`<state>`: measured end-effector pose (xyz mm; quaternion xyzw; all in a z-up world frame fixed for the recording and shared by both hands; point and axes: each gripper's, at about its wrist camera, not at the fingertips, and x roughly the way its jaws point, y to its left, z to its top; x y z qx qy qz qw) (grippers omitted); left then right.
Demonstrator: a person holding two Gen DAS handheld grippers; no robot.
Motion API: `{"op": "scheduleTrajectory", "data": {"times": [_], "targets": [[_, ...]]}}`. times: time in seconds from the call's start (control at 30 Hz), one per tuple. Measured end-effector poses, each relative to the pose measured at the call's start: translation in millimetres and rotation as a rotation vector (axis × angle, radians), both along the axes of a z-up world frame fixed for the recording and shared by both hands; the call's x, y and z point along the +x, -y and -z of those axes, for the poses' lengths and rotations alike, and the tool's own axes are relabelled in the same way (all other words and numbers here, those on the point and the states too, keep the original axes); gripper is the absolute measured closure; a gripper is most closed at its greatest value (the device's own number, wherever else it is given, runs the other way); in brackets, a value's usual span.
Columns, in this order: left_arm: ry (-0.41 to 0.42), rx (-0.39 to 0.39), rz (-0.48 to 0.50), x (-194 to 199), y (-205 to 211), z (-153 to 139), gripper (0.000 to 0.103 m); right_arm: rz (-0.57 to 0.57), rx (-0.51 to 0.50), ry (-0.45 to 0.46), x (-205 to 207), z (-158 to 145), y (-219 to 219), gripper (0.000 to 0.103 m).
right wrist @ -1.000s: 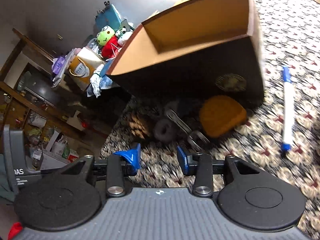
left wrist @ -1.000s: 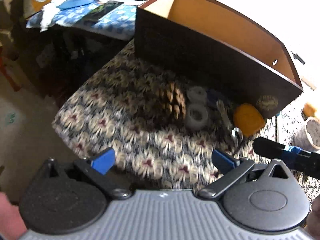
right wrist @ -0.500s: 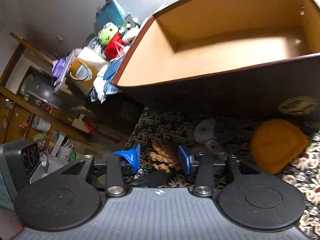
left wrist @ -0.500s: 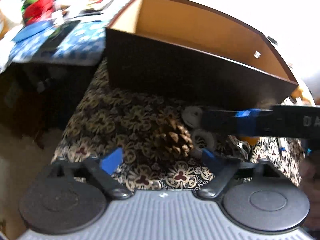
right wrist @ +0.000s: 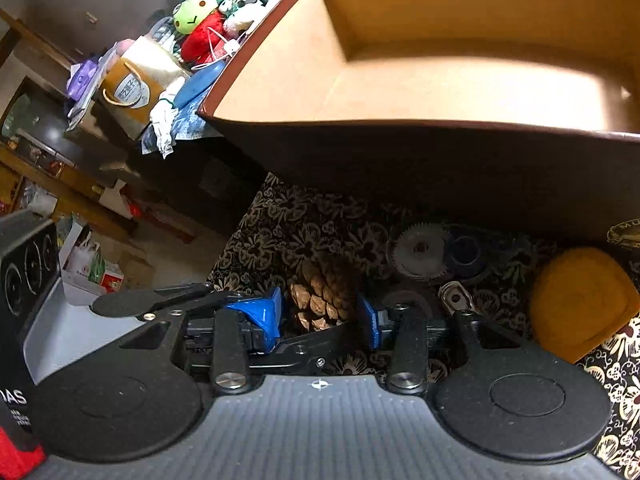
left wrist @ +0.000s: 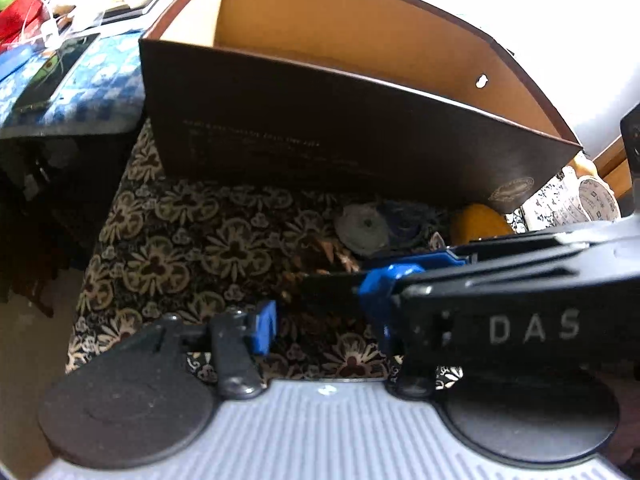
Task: Organize rigid objects
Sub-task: 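Close the right gripper on the pine cone and lift it, then carry the pine cone over the box wall and lower it inside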
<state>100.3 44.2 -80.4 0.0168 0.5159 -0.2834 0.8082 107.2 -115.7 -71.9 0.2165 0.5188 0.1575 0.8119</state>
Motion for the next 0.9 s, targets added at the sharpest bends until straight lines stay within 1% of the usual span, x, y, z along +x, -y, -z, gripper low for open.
{"op": "scheduleTrajectory", "data": {"times": [0.07, 0.1, 0.13, 0.23, 0.3, 0.37, 0.43, 0.53, 0.6, 0.67, 0.73, 0.77, 0.83, 0.9], "targets": [[0.003, 0.002, 0.013, 2.1, -2.6, -1.4, 0.056, -0.001, 0.000, 0.026, 0.7, -4.8, -1.7, 0.080], [0.010, 0.005, 0.024, 1.2, -3.1, -5.4, 0.059, -0.004, 0.006, 0.036, -0.1, -7.8, -1.5, 0.082], [0.024, 0.002, 0.045, -0.4, -2.8, -11.9, 0.064, -0.009, 0.005, 0.043, -1.4, -11.5, -1.5, 0.082], [0.079, 0.001, 0.084, -6.5, -1.2, -32.9, 0.064, -0.026, -0.001, 0.111, -6.2, -32.6, -0.6, 0.084], [0.094, -0.016, 0.101, -6.2, -2.1, -46.8, 0.064, -0.021, 0.000, 0.148, -10.4, -47.6, 2.2, 0.084], [0.129, -0.034, 0.126, -7.3, -1.3, -66.6, 0.064, -0.008, 0.019, 0.200, -15.7, -66.4, 7.6, 0.084], [0.181, -0.054, 0.154, -9.9, 1.8, -88.6, 0.064, 0.008, 0.027, 0.255, -21.0, -86.7, 13.3, 0.084], [0.269, -0.082, 0.192, -0.8, 7.4, -121.6, 0.064, 0.039, 0.033, 0.355, -19.9, -115.1, 23.7, 0.085], [0.325, -0.088, 0.216, 12.5, 16.3, -138.8, 0.064, 0.059, 0.019, 0.397, -6.2, -128.6, 30.5, 0.085], [0.381, -0.078, 0.240, 29.4, 29.2, -154.4, 0.064, 0.097, 0.008, 0.445, 11.2, -139.0, 37.6, 0.085], [0.447, -0.065, 0.262, 49.4, 43.4, -167.4, 0.064, 0.129, -0.009, 0.476, 28.6, -143.4, 44.0, 0.085], [0.457, -0.059, 0.270, 63.4, 50.1, -168.9, 0.064, 0.153, -0.010, 0.470, 40.1, -142.7, 48.7, 0.085], [0.450, -0.051, 0.278, 88.8, 62.1, -170.5, 0.064, 0.190, -0.015, 0.462, 61.3, -141.3, 54.9, 0.086], [0.451, -0.036, 0.283, 111.4, 72.7, -164.2, 0.064, 0.222, -0.015, 0.434, 83.4, -130.5, 59.3, 0.086]]}}
